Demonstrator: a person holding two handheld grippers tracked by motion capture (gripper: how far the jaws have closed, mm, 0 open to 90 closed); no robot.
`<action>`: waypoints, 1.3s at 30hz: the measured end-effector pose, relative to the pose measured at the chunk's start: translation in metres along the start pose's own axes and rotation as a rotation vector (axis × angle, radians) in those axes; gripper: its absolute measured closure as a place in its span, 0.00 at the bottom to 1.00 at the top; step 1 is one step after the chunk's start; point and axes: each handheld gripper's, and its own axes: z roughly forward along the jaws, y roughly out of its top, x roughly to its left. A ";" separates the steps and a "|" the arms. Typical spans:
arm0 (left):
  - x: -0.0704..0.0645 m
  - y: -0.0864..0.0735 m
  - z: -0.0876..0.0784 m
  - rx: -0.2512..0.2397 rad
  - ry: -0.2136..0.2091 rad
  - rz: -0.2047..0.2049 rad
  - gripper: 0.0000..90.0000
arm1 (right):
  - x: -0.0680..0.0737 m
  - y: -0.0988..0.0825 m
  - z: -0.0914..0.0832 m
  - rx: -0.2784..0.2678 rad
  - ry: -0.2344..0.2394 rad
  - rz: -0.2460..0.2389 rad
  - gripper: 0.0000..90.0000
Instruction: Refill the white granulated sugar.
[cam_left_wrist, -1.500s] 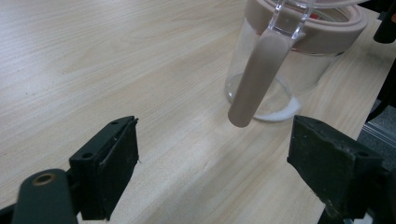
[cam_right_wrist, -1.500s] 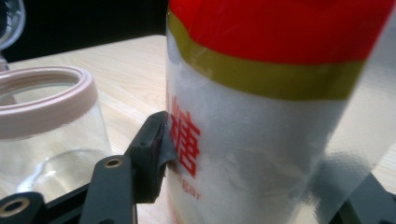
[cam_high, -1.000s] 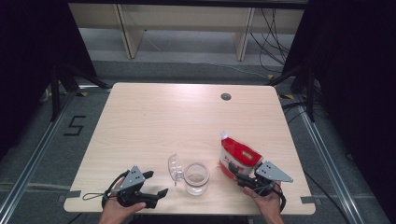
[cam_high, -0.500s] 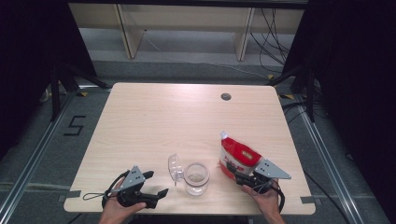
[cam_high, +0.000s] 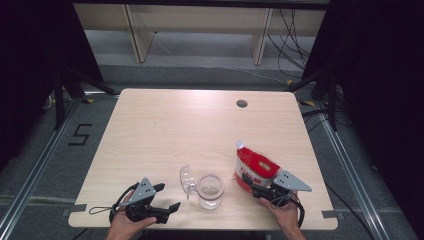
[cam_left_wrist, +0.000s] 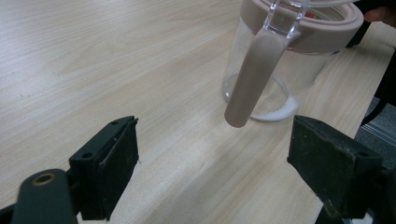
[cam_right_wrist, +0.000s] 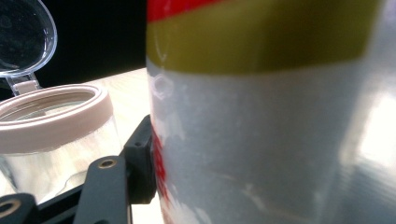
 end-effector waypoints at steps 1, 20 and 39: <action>0.000 0.000 0.000 0.002 0.005 0.001 0.17 | -0.001 0.000 0.001 -0.008 0.008 -0.001 0.43; -0.003 -0.001 0.002 0.002 -0.002 -0.018 0.17 | 0.001 -0.001 0.002 0.009 0.002 -0.003 0.49; -0.003 0.000 0.002 0.008 -0.015 0.005 0.18 | 0.008 0.008 -0.006 0.050 -0.001 -0.032 0.54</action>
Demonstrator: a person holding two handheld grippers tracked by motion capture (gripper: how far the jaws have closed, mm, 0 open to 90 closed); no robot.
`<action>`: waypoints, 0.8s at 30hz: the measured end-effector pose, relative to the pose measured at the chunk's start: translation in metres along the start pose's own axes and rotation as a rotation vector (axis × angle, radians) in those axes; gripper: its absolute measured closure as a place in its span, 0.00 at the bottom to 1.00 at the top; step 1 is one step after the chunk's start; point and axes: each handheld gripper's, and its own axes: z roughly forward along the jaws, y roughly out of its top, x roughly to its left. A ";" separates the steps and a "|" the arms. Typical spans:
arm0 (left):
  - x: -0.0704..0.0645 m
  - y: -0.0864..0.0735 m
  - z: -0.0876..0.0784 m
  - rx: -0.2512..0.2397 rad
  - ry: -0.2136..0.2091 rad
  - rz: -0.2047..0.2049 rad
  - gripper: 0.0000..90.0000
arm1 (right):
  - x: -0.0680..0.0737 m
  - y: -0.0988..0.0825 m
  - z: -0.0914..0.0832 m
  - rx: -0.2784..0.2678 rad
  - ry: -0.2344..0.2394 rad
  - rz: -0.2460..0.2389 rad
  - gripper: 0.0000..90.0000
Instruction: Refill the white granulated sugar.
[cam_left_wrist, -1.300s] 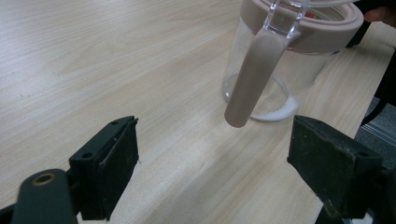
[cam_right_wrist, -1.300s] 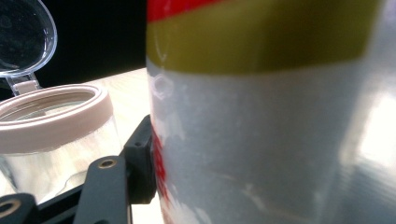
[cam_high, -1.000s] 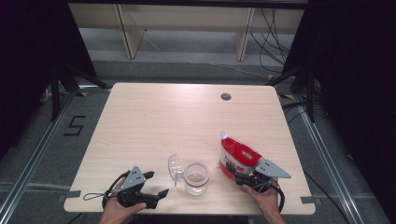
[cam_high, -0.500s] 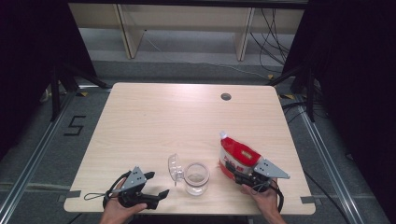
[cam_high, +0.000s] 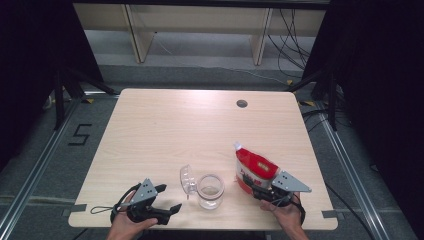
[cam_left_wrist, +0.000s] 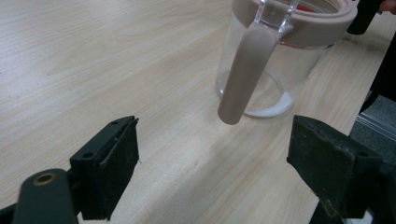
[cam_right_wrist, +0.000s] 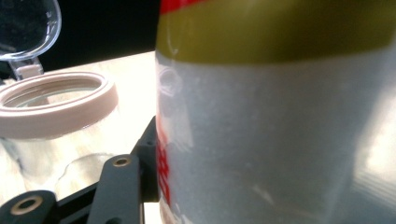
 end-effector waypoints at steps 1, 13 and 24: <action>0.001 0.000 0.000 -0.003 -0.003 0.009 0.18 | 0.000 0.000 0.000 0.000 0.000 0.000 0.54; 0.002 0.000 -0.001 -0.009 -0.003 -0.001 0.18 | 0.009 0.015 -0.013 -0.061 -0.032 -0.121 0.54; 0.002 0.000 -0.001 -0.014 -0.014 -0.019 0.18 | 0.036 0.035 -0.037 -0.025 -0.048 -0.332 0.55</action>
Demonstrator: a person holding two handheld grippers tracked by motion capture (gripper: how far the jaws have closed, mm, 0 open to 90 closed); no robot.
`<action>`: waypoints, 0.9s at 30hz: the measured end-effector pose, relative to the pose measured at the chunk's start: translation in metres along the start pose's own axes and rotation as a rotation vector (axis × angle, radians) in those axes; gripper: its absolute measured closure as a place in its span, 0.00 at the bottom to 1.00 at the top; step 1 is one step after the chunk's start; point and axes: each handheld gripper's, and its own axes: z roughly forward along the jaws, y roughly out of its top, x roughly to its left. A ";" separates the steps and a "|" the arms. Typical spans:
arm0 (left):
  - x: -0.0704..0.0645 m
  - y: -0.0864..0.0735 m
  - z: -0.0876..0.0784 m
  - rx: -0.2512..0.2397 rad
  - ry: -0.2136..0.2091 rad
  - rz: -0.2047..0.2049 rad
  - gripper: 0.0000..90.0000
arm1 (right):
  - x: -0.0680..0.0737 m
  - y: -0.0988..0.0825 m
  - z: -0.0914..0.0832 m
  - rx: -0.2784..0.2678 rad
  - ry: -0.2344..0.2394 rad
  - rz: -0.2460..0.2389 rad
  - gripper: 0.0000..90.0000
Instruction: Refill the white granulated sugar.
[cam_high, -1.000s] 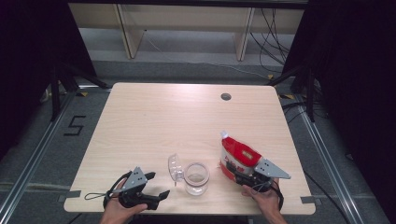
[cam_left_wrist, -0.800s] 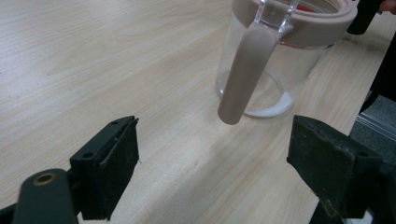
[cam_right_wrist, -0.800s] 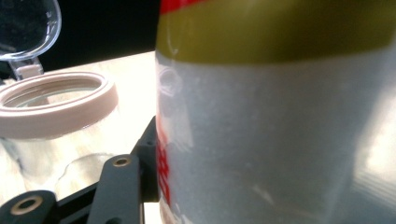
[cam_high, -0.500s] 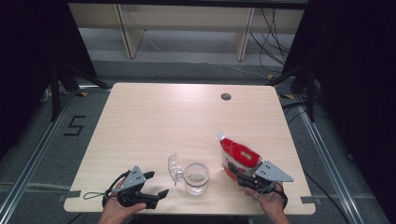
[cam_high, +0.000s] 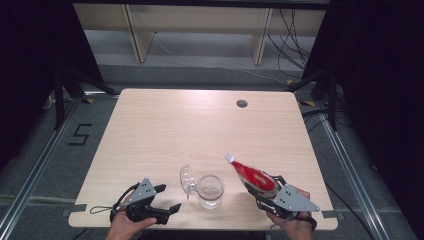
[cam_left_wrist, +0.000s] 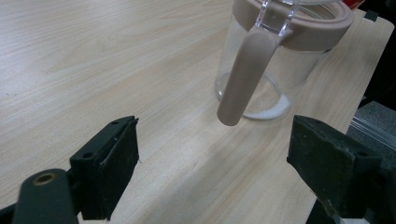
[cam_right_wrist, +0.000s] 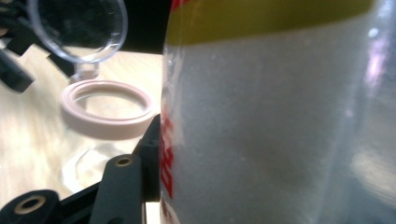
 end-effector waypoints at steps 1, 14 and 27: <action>0.000 0.000 -0.001 0.010 0.005 0.010 0.18 | 0.001 0.000 -0.002 0.002 0.005 -0.034 0.55; 0.000 0.001 -0.001 0.011 0.008 0.008 0.18 | 0.012 0.004 -0.006 0.090 -0.004 -0.205 0.55; 0.002 0.000 0.001 0.002 0.002 0.002 0.18 | 0.019 0.010 -0.007 0.211 -0.033 -0.478 0.55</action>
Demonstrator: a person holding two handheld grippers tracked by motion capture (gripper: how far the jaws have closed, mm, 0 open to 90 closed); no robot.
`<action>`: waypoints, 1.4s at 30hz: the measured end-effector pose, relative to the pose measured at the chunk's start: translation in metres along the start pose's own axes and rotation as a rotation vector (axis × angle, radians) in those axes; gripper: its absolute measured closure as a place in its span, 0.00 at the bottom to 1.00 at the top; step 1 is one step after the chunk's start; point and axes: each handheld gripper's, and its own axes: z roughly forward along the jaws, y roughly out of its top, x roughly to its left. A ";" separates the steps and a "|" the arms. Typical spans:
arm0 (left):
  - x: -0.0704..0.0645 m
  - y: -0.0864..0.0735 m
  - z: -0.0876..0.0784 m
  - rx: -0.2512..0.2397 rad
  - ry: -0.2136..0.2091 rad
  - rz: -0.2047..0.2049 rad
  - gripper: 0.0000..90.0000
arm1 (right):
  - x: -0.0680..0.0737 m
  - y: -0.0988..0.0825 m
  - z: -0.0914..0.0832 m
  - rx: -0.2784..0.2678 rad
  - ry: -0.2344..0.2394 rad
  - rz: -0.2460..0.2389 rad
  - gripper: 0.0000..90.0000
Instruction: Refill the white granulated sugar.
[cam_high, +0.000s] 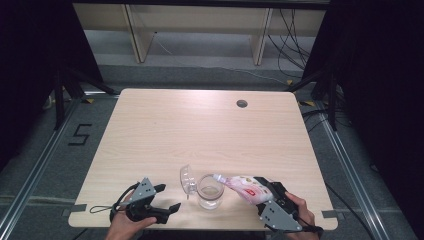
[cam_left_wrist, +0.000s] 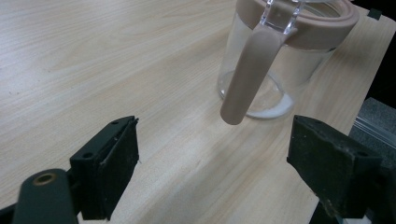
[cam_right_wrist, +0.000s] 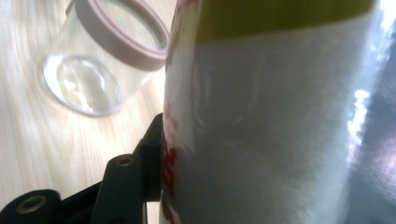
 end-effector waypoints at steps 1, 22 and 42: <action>0.000 0.000 0.000 0.005 0.000 0.004 0.18 | -0.001 0.001 0.000 0.010 0.007 -0.027 0.55; -0.001 -0.001 0.001 0.014 0.008 -0.015 0.18 | 0.001 0.019 0.004 0.131 -0.042 -0.439 0.56; -0.001 -0.001 0.002 0.016 0.006 -0.015 0.18 | -0.004 0.024 0.013 0.181 -0.047 -0.645 0.56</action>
